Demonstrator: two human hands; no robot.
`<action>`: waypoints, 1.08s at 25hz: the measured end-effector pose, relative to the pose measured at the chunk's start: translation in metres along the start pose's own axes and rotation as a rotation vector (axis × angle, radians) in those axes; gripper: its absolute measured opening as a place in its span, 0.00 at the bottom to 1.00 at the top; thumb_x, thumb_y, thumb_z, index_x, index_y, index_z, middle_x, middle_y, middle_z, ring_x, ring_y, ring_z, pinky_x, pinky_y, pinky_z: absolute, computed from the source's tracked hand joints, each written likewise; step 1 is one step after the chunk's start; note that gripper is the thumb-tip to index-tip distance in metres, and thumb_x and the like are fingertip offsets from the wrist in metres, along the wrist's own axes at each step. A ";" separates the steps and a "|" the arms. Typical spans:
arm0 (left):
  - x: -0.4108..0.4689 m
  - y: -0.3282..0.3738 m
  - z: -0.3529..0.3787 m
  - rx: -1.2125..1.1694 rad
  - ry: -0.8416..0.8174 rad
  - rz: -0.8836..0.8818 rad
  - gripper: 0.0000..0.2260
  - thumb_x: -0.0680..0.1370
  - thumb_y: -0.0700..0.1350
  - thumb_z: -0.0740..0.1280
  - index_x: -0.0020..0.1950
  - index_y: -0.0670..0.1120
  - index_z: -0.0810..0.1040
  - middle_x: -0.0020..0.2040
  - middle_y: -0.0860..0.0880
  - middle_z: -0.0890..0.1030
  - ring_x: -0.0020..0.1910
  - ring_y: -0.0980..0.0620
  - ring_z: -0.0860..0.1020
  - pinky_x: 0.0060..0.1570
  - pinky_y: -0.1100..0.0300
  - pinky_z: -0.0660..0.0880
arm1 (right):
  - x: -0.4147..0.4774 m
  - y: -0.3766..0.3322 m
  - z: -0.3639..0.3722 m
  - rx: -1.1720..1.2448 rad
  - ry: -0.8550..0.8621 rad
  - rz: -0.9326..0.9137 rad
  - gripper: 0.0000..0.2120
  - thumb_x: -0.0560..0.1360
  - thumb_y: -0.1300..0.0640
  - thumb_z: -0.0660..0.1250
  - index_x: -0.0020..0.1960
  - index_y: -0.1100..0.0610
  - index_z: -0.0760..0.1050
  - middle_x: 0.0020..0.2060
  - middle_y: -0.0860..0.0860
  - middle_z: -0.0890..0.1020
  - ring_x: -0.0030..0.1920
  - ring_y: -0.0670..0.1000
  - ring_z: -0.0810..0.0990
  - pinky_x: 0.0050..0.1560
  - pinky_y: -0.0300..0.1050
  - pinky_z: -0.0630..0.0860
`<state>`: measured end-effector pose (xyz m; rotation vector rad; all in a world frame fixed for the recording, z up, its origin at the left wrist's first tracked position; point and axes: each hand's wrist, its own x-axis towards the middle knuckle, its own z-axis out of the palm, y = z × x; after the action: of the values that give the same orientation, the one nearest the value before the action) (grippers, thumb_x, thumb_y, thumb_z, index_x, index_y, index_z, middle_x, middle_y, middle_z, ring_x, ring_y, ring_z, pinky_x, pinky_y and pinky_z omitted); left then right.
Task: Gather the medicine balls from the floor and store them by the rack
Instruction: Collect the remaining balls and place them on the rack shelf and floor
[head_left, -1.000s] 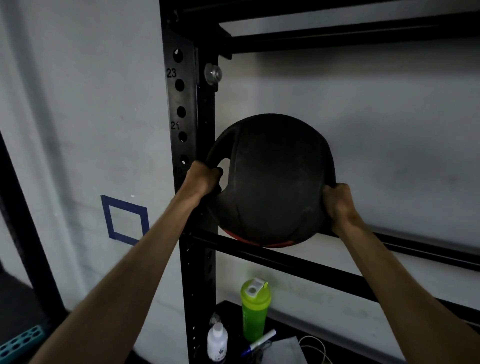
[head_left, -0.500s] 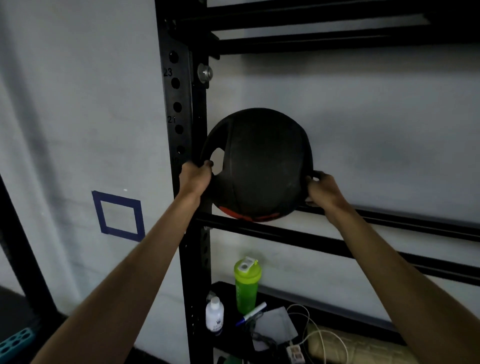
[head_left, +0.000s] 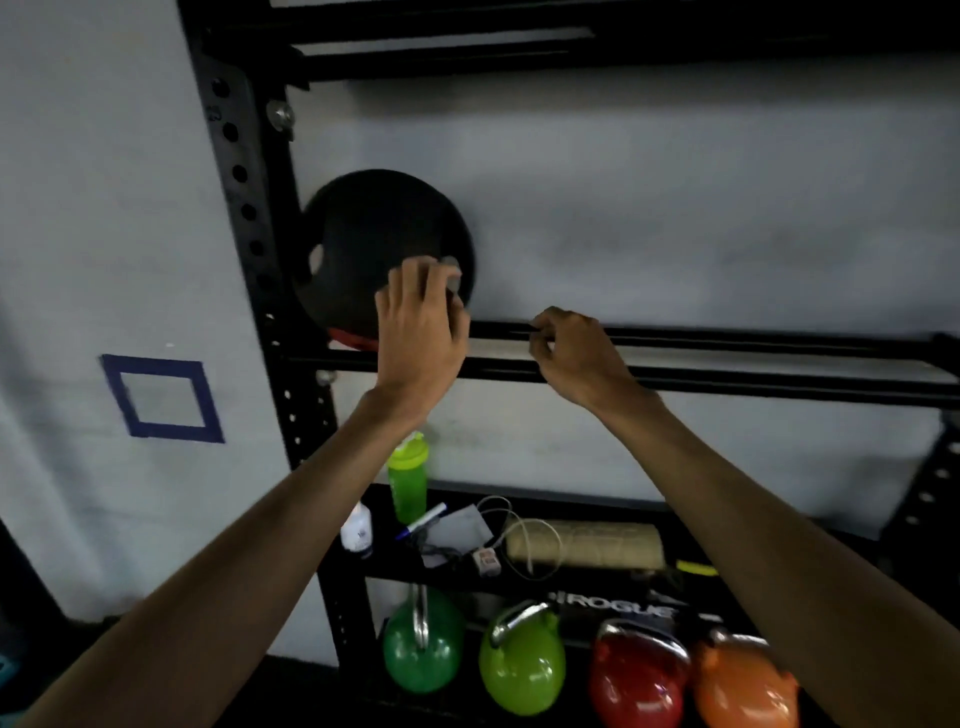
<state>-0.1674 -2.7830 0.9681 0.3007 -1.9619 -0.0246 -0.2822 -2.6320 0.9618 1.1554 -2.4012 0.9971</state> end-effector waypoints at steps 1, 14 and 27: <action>-0.010 0.025 0.005 -0.001 -0.048 0.029 0.12 0.76 0.41 0.63 0.58 0.42 0.76 0.59 0.40 0.75 0.56 0.40 0.75 0.52 0.46 0.72 | -0.020 0.011 -0.015 -0.030 -0.002 0.002 0.14 0.80 0.55 0.61 0.61 0.59 0.78 0.56 0.57 0.83 0.56 0.58 0.81 0.57 0.52 0.78; -0.220 0.404 0.084 -0.271 -0.888 0.341 0.08 0.80 0.46 0.61 0.57 0.44 0.74 0.56 0.42 0.77 0.55 0.38 0.79 0.49 0.48 0.75 | -0.357 0.243 -0.213 -0.401 -0.235 0.428 0.12 0.78 0.53 0.60 0.55 0.57 0.77 0.56 0.60 0.81 0.58 0.63 0.80 0.55 0.55 0.76; -0.417 0.625 0.207 -0.341 -1.451 0.637 0.10 0.82 0.48 0.58 0.57 0.45 0.74 0.60 0.42 0.80 0.60 0.39 0.79 0.55 0.50 0.74 | -0.568 0.447 -0.264 -0.363 -0.500 1.018 0.11 0.79 0.54 0.57 0.54 0.57 0.75 0.57 0.60 0.81 0.57 0.63 0.80 0.53 0.52 0.74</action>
<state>-0.3249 -2.1107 0.6057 -0.8228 -3.3110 -0.2062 -0.2764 -1.9297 0.6467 -0.0392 -3.4603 0.4272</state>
